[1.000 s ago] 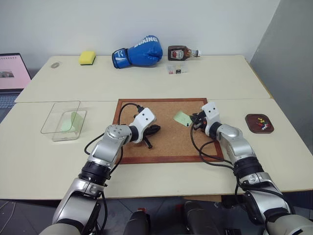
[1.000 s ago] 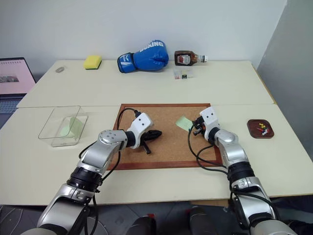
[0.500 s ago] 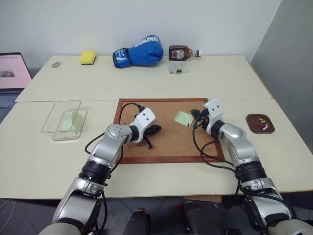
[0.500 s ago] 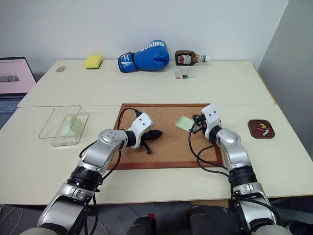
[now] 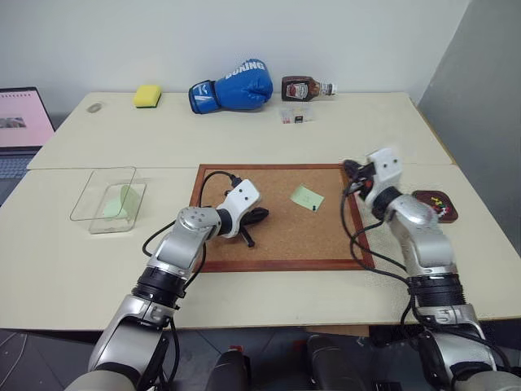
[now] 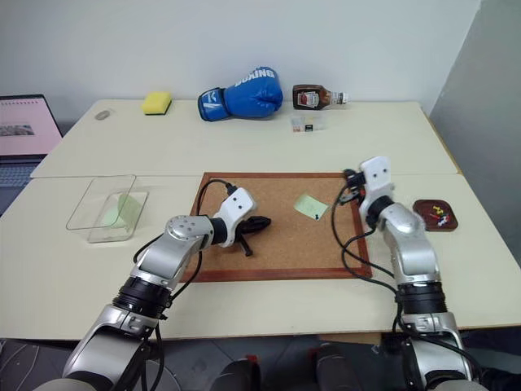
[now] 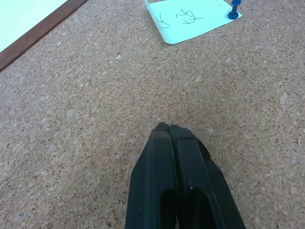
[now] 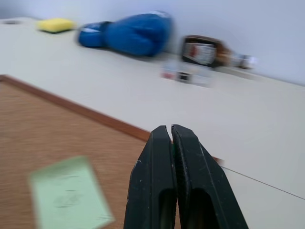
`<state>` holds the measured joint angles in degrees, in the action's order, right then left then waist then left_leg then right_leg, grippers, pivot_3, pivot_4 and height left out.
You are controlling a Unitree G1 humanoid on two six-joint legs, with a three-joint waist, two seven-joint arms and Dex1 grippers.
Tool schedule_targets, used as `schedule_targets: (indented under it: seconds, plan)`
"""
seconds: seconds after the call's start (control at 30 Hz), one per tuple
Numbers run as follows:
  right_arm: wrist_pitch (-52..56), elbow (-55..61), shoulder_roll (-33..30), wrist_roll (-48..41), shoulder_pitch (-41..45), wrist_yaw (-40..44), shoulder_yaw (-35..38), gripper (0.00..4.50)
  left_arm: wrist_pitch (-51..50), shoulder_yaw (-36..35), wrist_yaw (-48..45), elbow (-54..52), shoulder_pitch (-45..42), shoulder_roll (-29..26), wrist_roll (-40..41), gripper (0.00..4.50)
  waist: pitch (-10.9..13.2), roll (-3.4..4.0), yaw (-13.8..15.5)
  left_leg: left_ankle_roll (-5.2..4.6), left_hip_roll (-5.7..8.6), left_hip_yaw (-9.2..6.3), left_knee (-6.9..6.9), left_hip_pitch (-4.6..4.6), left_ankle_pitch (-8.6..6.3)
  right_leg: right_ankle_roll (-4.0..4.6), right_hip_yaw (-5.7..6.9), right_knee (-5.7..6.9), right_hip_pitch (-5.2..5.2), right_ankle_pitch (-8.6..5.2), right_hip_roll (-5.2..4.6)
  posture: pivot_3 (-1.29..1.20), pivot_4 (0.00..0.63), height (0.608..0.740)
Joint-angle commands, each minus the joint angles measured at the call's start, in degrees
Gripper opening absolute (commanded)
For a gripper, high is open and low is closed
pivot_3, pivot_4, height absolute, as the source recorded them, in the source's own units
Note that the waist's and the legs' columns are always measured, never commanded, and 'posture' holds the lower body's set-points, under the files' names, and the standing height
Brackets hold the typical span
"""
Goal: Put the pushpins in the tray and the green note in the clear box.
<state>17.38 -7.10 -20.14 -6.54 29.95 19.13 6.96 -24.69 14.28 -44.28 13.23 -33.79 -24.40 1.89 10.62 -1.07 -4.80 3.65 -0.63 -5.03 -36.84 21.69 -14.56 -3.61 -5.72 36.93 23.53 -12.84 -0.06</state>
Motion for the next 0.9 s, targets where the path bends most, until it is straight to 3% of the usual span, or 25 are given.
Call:
schedule_targets:
  seconds: [0.03, 0.33, 0.83, 0.9]
  plan:
    - [4.77, 3.19, -2.76, 0.84, -2.38, -7.38, 7.27, 0.03, -2.11, 1.45, -0.04, 1.51, 2.38, -0.29, -1.46, 0.0, 0.0, 0.0, -0.04, 0.0, 0.0, 0.01, 0.0, 0.0, 0.0, 0.0, -0.01, 0.0, 0.01, 0.0, 0.0, 0.0, 0.15, 0.74]
    - [11.96, 0.01, -3.43, -3.53, -4.95, -14.26, 18.36, 0.03, -1.96, 1.78, -0.2, 2.14, 2.01, 0.09, -1.48, 0.0, 0.0, 0.01, -0.22, 0.0, 0.0, 0.07, 0.0, -0.04, 0.0, 0.01, -0.06, 0.02, 0.0, -0.01, 0.0, 0.0, 0.15, 0.74]
    - [16.01, -1.13, -3.17, -8.83, -4.76, -13.42, 18.83, 0.03, -2.32, 1.57, -0.46, 1.96, 2.12, -0.33, -1.49, 0.0, 0.0, 0.01, -0.2, -0.01, 0.0, 0.06, 0.01, -0.02, 0.0, 0.02, -0.06, 0.0, 0.0, -0.01, 0.0, 0.0, 0.15, 0.74]
    - [15.24, -1.47, -3.42, -8.53, -4.8, -13.51, 18.72, 0.59, -2.31, 1.5, -0.36, 1.95, 2.14, -0.31, -1.49, 0.0, 0.0, 0.01, -0.2, -0.01, 0.0, 0.07, 0.01, -0.02, 0.0, 0.02, -0.06, -0.01, 0.0, -0.01, 0.0, 0.0, 0.15, 0.74]
